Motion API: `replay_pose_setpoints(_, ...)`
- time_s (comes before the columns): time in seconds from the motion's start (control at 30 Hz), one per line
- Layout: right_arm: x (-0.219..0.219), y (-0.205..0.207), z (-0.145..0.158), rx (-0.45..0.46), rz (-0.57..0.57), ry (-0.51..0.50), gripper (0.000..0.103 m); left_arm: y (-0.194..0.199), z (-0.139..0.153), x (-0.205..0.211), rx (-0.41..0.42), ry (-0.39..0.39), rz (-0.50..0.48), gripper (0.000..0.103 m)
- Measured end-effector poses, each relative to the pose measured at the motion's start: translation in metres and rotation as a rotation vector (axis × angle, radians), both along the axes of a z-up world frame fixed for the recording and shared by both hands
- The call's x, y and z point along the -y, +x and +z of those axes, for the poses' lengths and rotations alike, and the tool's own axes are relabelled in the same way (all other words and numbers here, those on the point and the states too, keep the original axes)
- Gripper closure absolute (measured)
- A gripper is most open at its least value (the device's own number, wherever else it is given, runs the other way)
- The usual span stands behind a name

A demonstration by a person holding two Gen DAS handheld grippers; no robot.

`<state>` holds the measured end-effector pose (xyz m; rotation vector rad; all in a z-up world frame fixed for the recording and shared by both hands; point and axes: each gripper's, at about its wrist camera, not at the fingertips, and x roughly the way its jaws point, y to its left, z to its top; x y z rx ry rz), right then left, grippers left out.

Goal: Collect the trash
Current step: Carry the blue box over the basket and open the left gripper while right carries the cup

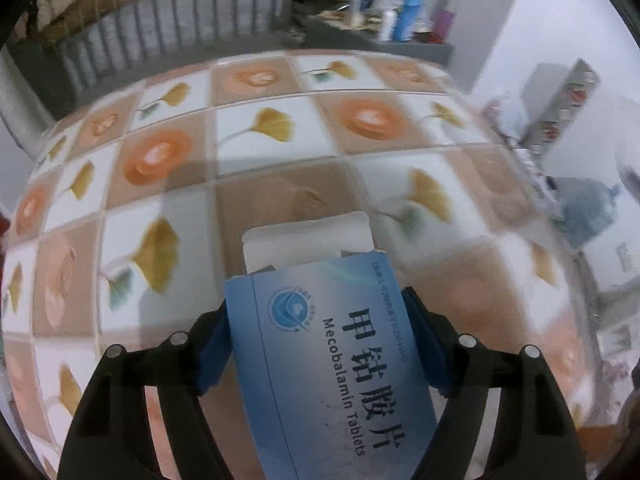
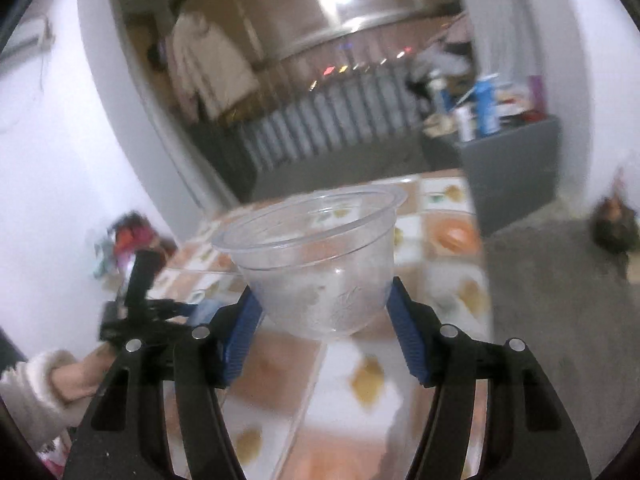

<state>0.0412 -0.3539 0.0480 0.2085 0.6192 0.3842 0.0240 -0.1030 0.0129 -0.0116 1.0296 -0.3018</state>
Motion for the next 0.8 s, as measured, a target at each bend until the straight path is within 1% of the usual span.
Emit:
replay_pose_setpoints(0.03,0.014,-0.027,0.005,-0.001,-0.028,0.019,0.044,-0.011,0.006,0.005,0.007,-0.026,-0.018,0.028)
replay_pose_setpoints(0.07,0.030,-0.058,0.009,-0.005,-0.080,0.025,0.044,-0.023,0.014,0.012,0.017,-0.054,-0.040,0.028)
replay_pose_setpoints(0.1,0.042,-0.087,0.013,0.000,-0.137,0.010,0.044,-0.041,0.026,0.024,0.040,-0.088,-0.087,0.027)
replay_pose_setpoints(0.13,0.050,-0.108,0.015,0.002,-0.170,-0.002,0.044,-0.056,0.034,0.035,0.057,-0.113,-0.129,0.027)
replay_pose_setpoints(0.17,0.062,-0.147,0.019,0.007,-0.217,-0.023,0.043,-0.074,0.043,0.051,0.066,-0.148,-0.178,0.027)
replay_pose_setpoints(0.23,0.076,-0.198,0.021,0.011,-0.285,-0.060,0.043,-0.114,0.055,0.092,0.050,-0.239,-0.318,0.027)
replay_pose_setpoints(0.27,0.082,-0.223,0.020,0.011,-0.327,-0.083,0.043,-0.141,0.058,0.124,0.025,-0.280,-0.417,0.027)
replay_pose_setpoints(0.3,0.091,-0.259,0.017,-0.004,-0.389,-0.105,0.043,-0.157,0.058,0.145,0.006,-0.296,-0.488,0.027)
replay_pose_setpoints(0.33,0.095,-0.275,0.012,-0.014,-0.412,-0.103,0.043,-0.175,0.055,0.169,-0.015,-0.308,-0.565,0.027)
replay_pose_setpoints(0.37,0.103,-0.305,0.005,-0.031,-0.452,-0.083,0.043,-0.203,0.044,0.206,-0.051,-0.314,-0.685,0.027)
replay_pose_setpoints(0.4,0.110,-0.326,-0.003,-0.041,-0.485,-0.064,0.043,-0.220,0.033,0.229,-0.081,-0.306,-0.745,0.026)
replay_pose_setpoints(0.43,0.114,-0.338,-0.009,-0.046,-0.505,-0.049,0.043,-0.240,0.012,0.260,-0.131,-0.285,-0.798,0.026)
replay_pose_setpoints(0.47,0.123,-0.359,-0.020,-0.043,-0.544,-0.023,0.043,-0.249,-0.002,0.277,-0.170,-0.277,-0.814,0.026)
replay_pose_setpoints(0.5,0.130,-0.371,-0.028,-0.034,-0.579,-0.010,0.043,-0.261,-0.030,0.306,-0.263,-0.274,-0.824,0.026)
replay_pose_setpoints(0.53,0.133,-0.378,-0.033,-0.028,-0.599,0.002,0.043,-0.270,-0.056,0.333,-0.349,-0.273,-0.811,0.026)
replay_pose_setpoints(0.57,0.142,-0.389,-0.040,-0.014,-0.620,0.028,0.043,-0.274,-0.073,0.350,-0.398,-0.269,-0.796,0.026)
replay_pose_setpoints(0.6,0.147,-0.393,-0.042,-0.004,-0.628,0.036,0.043,-0.281,-0.098,0.378,-0.457,-0.261,-0.778,0.026)
replay_pose_setpoints(0.63,0.154,-0.395,-0.044,0.007,-0.638,0.041,0.043,-0.284,-0.116,0.400,-0.494,-0.256,-0.749,0.025)
replay_pose_setpoints(0.67,0.157,-0.397,-0.046,0.015,-0.639,0.045,0.043,-0.287,-0.142,0.429,-0.525,-0.241,-0.702,0.024)
replay_pose_setpoints(0.7,0.161,-0.396,-0.048,0.021,-0.640,0.045,0.043,-0.288,-0.158,0.445,-0.551,-0.237,-0.668,0.023)
replay_pose_setpoints(0.73,0.164,-0.395,-0.051,0.022,-0.640,0.039,0.043,-0.286,-0.178,0.463,-0.593,-0.240,-0.626,0.016)
replay_pose_setpoints(0.77,0.166,-0.395,-0.053,0.022,-0.639,0.036,0.043,-0.285,-0.199,0.481,-0.630,-0.226,-0.592,0.012)
replay_pose_setpoints(0.8,0.171,-0.393,-0.060,0.020,-0.648,0.050,0.043,-0.287,-0.227,0.497,-0.674,-0.186,-0.543,0.008)
